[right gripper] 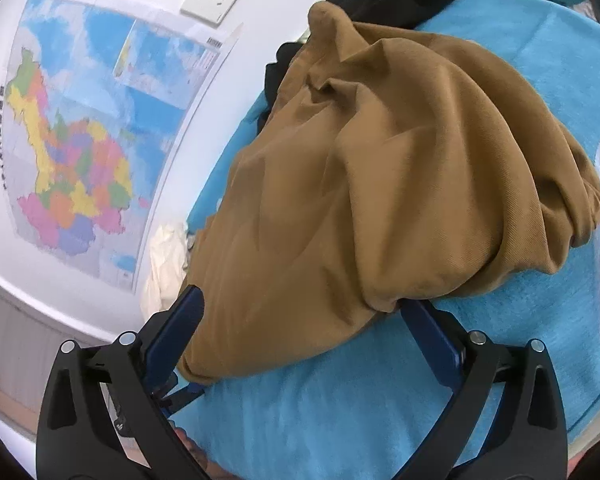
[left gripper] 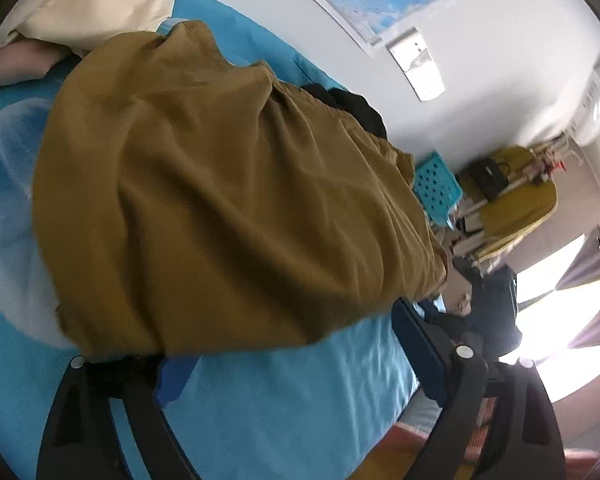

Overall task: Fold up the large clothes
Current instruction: 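Grasp the folded brown shirt bundle with both grippers from its edge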

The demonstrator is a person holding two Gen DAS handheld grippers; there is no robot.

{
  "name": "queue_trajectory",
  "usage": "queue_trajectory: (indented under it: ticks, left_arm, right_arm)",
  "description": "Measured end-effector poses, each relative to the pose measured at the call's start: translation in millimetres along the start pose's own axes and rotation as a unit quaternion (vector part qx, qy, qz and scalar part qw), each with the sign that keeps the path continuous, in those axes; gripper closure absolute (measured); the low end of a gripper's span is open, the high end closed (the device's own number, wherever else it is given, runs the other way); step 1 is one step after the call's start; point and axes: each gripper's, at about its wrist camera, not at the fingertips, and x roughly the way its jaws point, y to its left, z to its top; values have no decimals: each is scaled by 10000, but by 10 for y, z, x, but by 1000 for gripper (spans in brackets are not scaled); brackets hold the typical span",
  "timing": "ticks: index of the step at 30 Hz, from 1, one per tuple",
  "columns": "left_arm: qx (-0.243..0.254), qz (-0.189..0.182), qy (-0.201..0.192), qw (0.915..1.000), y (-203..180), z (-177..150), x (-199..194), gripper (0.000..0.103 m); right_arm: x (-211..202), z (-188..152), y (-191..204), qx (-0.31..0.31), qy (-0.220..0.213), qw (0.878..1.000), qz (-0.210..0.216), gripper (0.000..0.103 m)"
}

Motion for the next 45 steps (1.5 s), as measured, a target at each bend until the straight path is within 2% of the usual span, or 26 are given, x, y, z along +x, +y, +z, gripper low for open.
queue_trajectory:
  ticks: [4,8,12,15,17,18,20,22,24,27,29,30,31,32,35,39,40,41,42,44,45]
  left_arm:
    - [-250,128,-160,9995,-20,47,33,12]
    - [-511,26,-337,9981,40,80,2,12]
    - [-846,5,-401,9956,63,175,42,12]
    - [-840,160,-368,9957,11,230,98,12]
    - [-829,248,-357,9956,-1,255,119,12]
    - [-796,287,-394,9956,-13,261,118,13]
    - [-696,487,-495,9952,-40,255,107,32]
    - [-575,574,-530,9953,-48,250,103,33]
    - [-602,584,-465,9954,-15,251,117,33]
    - [-682,494,-419,9956,14,268,146,31]
    - [-749,384,-379,9957,30,292,164,22]
    - [-744,335,-359,9960,18,307,185,18]
    - [-685,281,-301,9968,-13,332,218,9]
    - [-658,326,-282,9969,-42,343,244,6]
    - [-612,613,-282,9958,-118,382,314,6]
    - [-810,565,-332,9946,-89,392,299,7]
    - [-778,657,-357,9942,-103,378,292,11]
    - [-723,778,-365,9937,-131,365,297,16]
    - [-660,887,-370,9932,-150,350,292,18]
    - [-606,999,-363,9925,-156,336,281,25]
    - [-623,985,-353,9926,-146,337,273,25]
  right_arm:
    - [-42,-29,-13,114,17,9999,-112,9]
    - [-68,-17,-74,270,-8,9996,-116,13]
    - [32,23,14,194,-92,9994,-273,4]
    - [103,44,92,35,-254,9985,-480,4]
    - [125,49,111,26,-354,9983,-469,4]
    - [121,47,117,-12,-398,9982,-440,4]
    - [105,43,84,27,-424,9986,-322,5]
    - [97,50,49,137,-301,9990,-296,6]
    - [67,23,-2,450,-79,9986,-274,8]
    - [84,-63,38,458,184,9985,-239,9]
    - [127,-73,70,409,238,9985,-281,9]
    - [150,-53,75,400,206,9985,-297,8]
    - [190,-10,84,371,127,9987,-340,8]
    - [227,28,97,396,55,9985,-376,7]
    - [310,82,140,445,-154,9978,-475,4]
    - [344,49,163,470,-549,9956,-589,4]
    - [358,40,183,397,-598,9953,-650,4]
    - [365,23,211,255,-637,9943,-811,11]
    - [351,13,227,116,-697,9931,-933,25]
    - [320,25,172,94,-731,9939,-819,35]
    - [313,39,128,196,-718,9945,-733,37]
